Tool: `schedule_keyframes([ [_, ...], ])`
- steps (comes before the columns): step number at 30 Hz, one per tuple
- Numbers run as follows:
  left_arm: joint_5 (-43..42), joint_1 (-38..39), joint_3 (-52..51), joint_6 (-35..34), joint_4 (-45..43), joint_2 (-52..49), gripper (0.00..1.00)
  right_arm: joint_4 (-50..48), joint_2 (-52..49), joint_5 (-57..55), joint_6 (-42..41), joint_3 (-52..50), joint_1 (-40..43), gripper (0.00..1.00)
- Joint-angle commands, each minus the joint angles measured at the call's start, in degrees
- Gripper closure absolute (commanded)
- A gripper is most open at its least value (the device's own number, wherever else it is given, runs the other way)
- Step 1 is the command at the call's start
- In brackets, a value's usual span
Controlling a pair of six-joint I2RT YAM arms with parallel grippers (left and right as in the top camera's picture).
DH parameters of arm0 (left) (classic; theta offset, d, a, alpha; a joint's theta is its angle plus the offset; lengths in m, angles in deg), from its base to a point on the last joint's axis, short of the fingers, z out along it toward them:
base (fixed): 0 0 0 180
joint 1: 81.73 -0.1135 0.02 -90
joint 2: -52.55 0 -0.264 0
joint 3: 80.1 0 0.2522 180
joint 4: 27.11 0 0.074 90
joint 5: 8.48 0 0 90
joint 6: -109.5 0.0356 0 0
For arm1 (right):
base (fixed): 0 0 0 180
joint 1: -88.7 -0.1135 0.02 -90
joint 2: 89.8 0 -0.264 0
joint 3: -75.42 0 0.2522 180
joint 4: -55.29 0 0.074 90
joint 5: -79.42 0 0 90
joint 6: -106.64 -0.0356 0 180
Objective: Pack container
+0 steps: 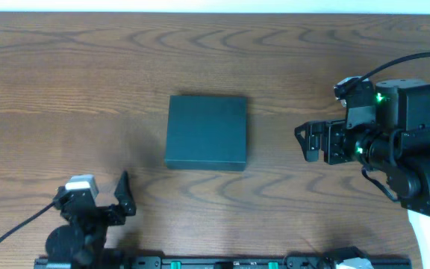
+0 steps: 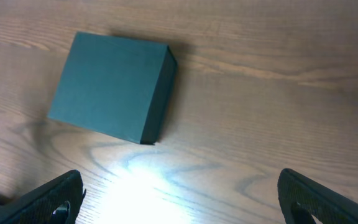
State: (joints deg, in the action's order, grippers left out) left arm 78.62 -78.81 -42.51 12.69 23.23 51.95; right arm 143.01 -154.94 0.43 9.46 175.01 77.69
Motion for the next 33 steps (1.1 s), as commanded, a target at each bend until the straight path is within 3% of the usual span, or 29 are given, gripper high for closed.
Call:
schedule_keyframes([
  [1,-4.48,0.22,-5.18,-1.01,-3.8,0.37,0.05,0.02,0.09,-0.07,-0.48,0.74,0.07,0.01],
  [11,-4.66,0.22,-17.53,-4.13,-15.34,0.37,0.05,0.02,0.09,-0.07,-0.46,0.74,0.07,0.01],
  [33,-2.91,0.22,-17.59,-3.91,-15.85,0.35,0.05,0.04,0.09,-0.07,-0.48,0.74,0.07,0.01],
])
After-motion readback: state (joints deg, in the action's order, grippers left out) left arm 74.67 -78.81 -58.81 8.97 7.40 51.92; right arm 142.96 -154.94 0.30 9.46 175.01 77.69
